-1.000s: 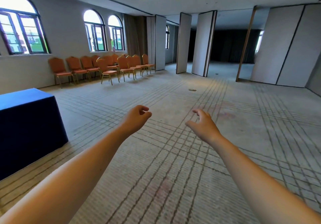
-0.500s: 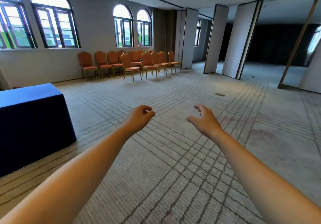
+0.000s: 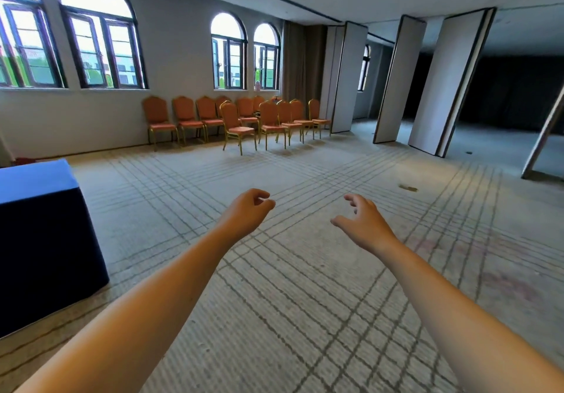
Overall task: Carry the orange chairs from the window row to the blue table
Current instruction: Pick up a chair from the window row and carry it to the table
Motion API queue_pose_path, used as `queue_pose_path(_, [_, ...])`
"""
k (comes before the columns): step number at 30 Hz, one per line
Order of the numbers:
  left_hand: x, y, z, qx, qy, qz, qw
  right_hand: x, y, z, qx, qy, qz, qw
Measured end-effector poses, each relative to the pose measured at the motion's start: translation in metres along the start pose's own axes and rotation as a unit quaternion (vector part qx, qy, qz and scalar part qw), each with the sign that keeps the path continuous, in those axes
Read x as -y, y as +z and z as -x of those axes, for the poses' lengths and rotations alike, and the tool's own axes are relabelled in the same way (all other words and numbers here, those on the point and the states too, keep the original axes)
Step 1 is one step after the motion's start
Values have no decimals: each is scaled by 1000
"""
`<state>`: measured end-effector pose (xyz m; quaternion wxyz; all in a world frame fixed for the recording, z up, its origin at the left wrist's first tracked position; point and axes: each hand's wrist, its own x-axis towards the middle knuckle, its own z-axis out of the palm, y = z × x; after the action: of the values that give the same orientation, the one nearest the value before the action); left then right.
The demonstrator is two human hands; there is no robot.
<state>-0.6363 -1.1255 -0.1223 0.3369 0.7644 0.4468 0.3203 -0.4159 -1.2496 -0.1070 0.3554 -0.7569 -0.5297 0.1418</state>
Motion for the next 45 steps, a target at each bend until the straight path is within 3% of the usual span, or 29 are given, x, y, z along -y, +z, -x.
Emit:
queue_pose_path(10, [63, 33, -251, 17, -36, -14, 999, -44, 54, -248, 11, 41, -15, 999])
queue_pose_path(17, [104, 61, -438, -1, -57, -25, 998, -84, 91, -455, 27, 23, -42, 998])
queue_pose_path(26, [120, 94, -653, -34, -78, -50, 995, -129, 90, -695, 44, 28, -34, 998])
queue_pose_path(45, [184, 200, -1148, -13, -77, -25, 997, -212, 133, -1163, 56, 25, 9, 998])
